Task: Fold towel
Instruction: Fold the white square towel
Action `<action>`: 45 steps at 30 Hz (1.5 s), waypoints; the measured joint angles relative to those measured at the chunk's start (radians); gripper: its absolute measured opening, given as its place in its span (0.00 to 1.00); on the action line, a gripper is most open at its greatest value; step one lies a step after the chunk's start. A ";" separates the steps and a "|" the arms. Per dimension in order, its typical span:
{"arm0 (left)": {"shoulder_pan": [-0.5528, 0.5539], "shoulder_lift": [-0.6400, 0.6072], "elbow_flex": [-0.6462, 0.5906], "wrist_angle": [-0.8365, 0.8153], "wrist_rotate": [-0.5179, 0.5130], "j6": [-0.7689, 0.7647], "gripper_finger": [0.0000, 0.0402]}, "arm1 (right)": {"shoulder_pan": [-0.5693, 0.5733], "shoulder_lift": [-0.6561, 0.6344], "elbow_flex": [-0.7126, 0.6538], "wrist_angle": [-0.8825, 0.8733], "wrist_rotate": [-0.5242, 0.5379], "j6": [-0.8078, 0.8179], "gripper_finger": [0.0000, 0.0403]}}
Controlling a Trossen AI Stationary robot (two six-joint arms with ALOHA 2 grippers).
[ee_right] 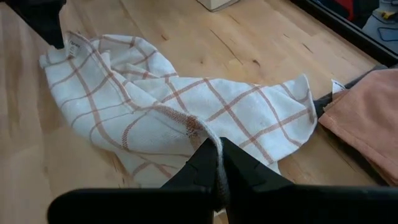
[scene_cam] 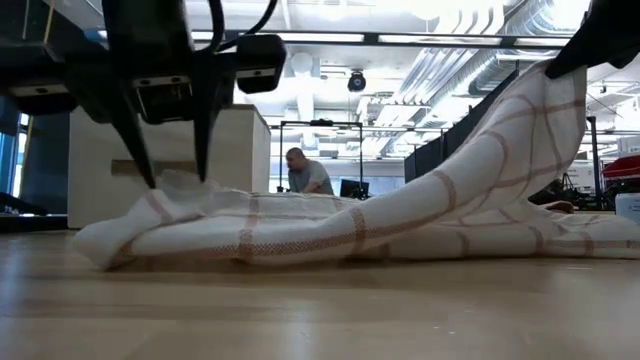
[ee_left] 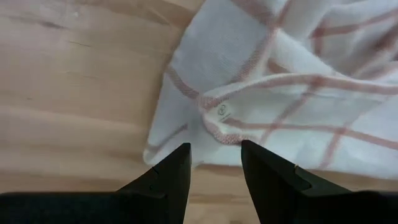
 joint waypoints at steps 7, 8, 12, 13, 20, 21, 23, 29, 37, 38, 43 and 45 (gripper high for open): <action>0.019 0.006 0.000 0.028 -0.038 0.025 0.33 | 0.000 0.000 0.000 0.005 -0.014 0.000 0.00; 0.021 0.006 0.000 0.016 -0.038 0.029 0.33 | 0.000 0.000 0.000 0.005 -0.015 0.000 0.00; 0.021 0.006 0.000 -0.025 -0.017 0.050 0.33 | 0.000 0.000 0.000 0.005 -0.015 0.000 0.00; 0.021 0.006 0.000 -0.030 -0.019 0.051 0.33 | 0.000 0.000 0.000 0.005 -0.015 0.000 0.00; 0.025 0.006 0.000 -0.058 -0.036 0.057 0.33 | 0.000 0.000 0.000 0.007 -0.015 0.000 0.00; 0.025 0.006 0.000 -0.062 -0.038 0.058 0.33 | 0.000 0.000 0.000 0.007 -0.015 0.000 0.00; 0.026 0.006 0.000 -0.069 -0.042 0.060 0.33 | 0.000 0.000 0.000 0.008 -0.015 0.000 0.00; 0.026 0.006 0.000 -0.062 -0.067 0.051 0.33 | 0.000 0.000 0.000 0.011 -0.014 0.000 0.00; 0.014 0.016 0.001 -0.005 -0.061 0.095 0.32 | 0.000 0.000 0.000 0.012 -0.014 0.002 0.00; 0.009 0.024 0.001 -0.005 -0.056 0.096 0.31 | 0.000 0.000 0.000 0.012 -0.014 0.003 0.00; -0.002 0.047 0.001 0.043 -0.015 0.158 0.21 | 0.000 0.000 0.000 0.017 -0.014 0.005 0.00; 0.003 0.049 0.001 0.069 -0.018 0.205 0.17 | 0.000 0.000 0.000 0.020 -0.014 0.005 0.00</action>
